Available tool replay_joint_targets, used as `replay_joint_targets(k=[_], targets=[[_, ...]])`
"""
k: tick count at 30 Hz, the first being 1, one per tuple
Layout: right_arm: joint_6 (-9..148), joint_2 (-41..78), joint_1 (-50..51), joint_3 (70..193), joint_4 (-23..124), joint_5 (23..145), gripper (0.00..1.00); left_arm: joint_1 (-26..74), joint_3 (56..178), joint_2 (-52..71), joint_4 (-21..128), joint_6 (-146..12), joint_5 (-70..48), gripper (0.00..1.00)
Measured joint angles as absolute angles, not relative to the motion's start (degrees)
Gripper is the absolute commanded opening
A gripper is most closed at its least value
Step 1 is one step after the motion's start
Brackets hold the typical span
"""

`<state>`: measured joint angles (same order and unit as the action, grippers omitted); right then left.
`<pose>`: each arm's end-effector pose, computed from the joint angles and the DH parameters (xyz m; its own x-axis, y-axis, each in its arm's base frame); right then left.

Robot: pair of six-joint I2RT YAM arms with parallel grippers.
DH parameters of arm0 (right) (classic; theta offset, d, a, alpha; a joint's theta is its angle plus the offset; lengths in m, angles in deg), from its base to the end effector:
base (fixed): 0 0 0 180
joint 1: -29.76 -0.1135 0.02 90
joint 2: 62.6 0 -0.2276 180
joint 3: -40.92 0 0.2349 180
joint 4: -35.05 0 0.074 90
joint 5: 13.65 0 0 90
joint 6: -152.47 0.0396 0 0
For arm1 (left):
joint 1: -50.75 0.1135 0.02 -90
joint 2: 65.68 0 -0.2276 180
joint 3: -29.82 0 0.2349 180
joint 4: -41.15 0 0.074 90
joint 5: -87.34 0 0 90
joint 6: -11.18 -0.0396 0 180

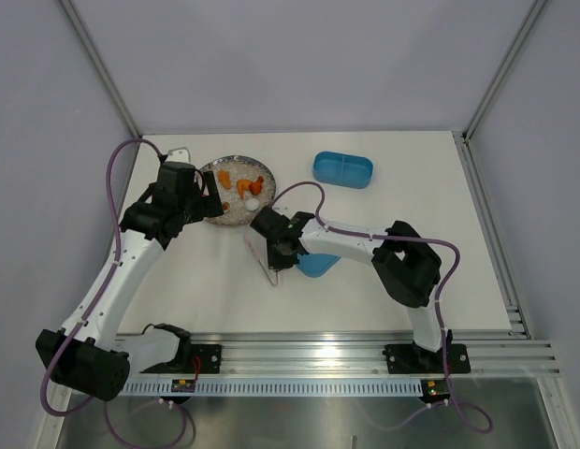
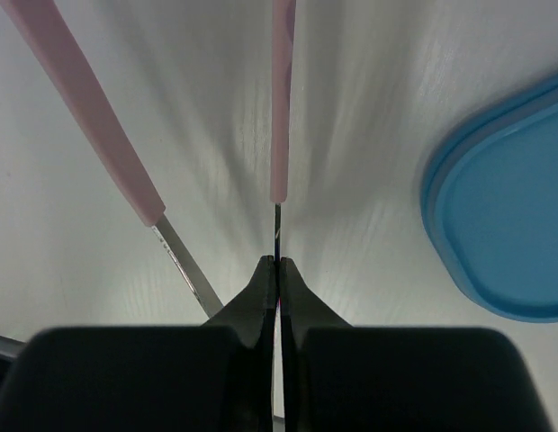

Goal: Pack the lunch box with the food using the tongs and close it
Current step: Place the clamp at the center of the board.

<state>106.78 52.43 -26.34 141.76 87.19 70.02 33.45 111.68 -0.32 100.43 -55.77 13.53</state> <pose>0.2209 0.3209 0.1583 -0.9245 -0.1311 -0.3578 -0.2158 0.9540 0.2082 0.2253 -0.0586 0.3110 -0.6320 -0.1970 -0.7495 -0.1709 0.9788 -0.1131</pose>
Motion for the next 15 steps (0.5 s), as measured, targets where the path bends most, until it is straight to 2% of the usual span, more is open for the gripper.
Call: replay_joint_targets(k=[2, 3, 6, 8, 15], targets=[[106.9, 53.7, -26.9, 141.8, 87.2, 70.1, 0.03, 33.4, 111.7, -0.3, 100.5, -55.6, 13.7, 0.99], [106.9, 54.2, -26.9, 141.8, 87.2, 70.2, 0.13, 33.4, 111.7, -0.3, 100.5, -55.6, 13.7, 0.99], [107.2, 54.8, -26.8, 141.8, 87.2, 70.2, 0.34, 33.4, 111.7, -0.3, 100.5, -55.4, 13.7, 0.99], [107.3, 54.8, -26.8, 142.0, 87.1, 70.5, 0.45, 33.4, 111.7, -0.3, 100.5, -55.2, 13.7, 0.99], [106.7, 54.8, -26.8, 142.7, 86.6, 70.8, 0.48, 33.4, 111.7, 0.2, 100.5, -55.2, 13.6, 0.99]])
